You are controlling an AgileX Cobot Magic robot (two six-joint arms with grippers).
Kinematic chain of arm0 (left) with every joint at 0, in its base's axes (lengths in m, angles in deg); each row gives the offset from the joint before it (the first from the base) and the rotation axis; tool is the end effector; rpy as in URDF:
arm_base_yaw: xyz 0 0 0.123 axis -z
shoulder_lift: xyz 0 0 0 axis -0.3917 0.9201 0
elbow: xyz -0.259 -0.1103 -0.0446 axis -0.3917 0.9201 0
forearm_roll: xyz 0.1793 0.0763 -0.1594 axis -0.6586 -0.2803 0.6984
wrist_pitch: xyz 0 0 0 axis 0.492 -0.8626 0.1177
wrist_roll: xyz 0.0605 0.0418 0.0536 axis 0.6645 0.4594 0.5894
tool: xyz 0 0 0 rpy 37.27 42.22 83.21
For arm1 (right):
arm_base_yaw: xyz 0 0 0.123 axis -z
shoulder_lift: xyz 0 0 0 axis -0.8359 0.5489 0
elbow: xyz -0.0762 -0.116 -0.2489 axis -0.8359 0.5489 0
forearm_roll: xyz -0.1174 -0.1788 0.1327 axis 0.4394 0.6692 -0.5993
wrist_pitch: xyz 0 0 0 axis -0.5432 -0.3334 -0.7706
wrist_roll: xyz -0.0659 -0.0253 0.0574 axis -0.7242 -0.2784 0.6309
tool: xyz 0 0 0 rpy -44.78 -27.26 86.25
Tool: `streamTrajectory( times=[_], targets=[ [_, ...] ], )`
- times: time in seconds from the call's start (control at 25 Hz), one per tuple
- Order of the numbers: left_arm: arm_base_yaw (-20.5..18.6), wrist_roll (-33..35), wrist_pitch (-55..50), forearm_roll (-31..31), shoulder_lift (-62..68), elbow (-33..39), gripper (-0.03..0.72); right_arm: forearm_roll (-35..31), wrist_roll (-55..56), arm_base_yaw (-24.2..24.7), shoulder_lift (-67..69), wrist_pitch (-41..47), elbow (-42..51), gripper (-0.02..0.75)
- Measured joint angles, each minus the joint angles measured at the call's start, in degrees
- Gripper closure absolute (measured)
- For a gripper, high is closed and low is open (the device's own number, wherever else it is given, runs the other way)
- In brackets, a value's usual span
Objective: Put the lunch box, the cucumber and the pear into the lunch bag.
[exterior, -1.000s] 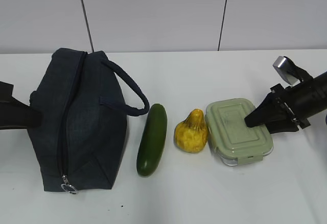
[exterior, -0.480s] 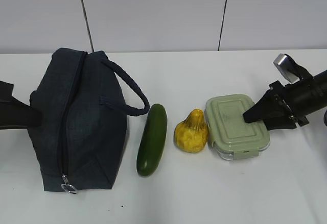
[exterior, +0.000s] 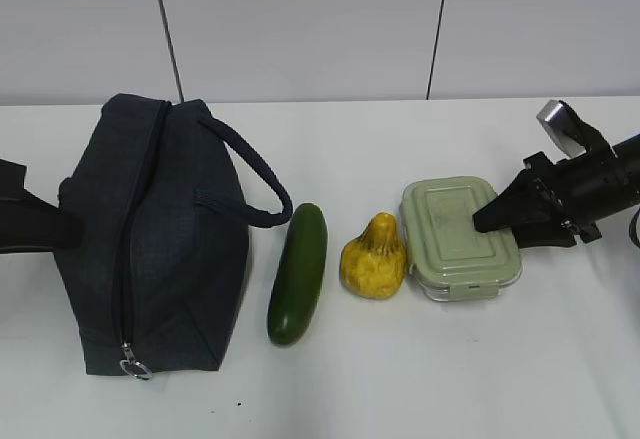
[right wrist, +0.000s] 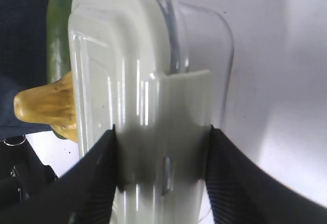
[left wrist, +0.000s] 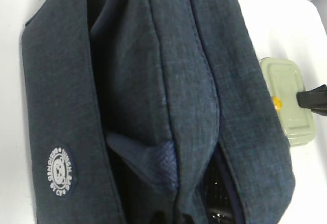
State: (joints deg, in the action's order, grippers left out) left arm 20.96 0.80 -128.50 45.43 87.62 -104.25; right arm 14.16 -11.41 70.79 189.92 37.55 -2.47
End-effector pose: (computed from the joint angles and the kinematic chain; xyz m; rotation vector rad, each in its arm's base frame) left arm 0.2146 -0.0471 0.2427 0.1581 2.4963 -0.8279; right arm 0.3788 -0.0209 0.1292 -0.0813 2.6402 1.2528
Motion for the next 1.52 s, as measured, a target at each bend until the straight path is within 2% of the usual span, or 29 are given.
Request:
streamTrajectory(
  times=[0.44, 1.12, 1.28, 1.52],
  targets=[
    [0.0, 0.0, 0.0, 0.0, 0.0, 0.0, 0.701, -0.3, 2.2, 0.0, -2.3, -0.1, -3.3, 0.363],
    [0.0, 0.0, -0.1, 0.1, 0.3, 0.0, 0.701, -8.3, 6.5, -0.1, -7.3, 0.4, -7.6, 0.363],
    [0.0, 0.0, -0.2, 0.3, 1.3, 0.0, 0.701, -8.7, 8.6, -2.0, -8.6, 0.5, -10.1, 0.363],
    [0.0, 0.1, -0.2, 0.4, 1.6, -0.1, 0.701, -11.4, 11.0, -8.5, -9.2, 1.4, -13.3, 0.363]
  ],
)
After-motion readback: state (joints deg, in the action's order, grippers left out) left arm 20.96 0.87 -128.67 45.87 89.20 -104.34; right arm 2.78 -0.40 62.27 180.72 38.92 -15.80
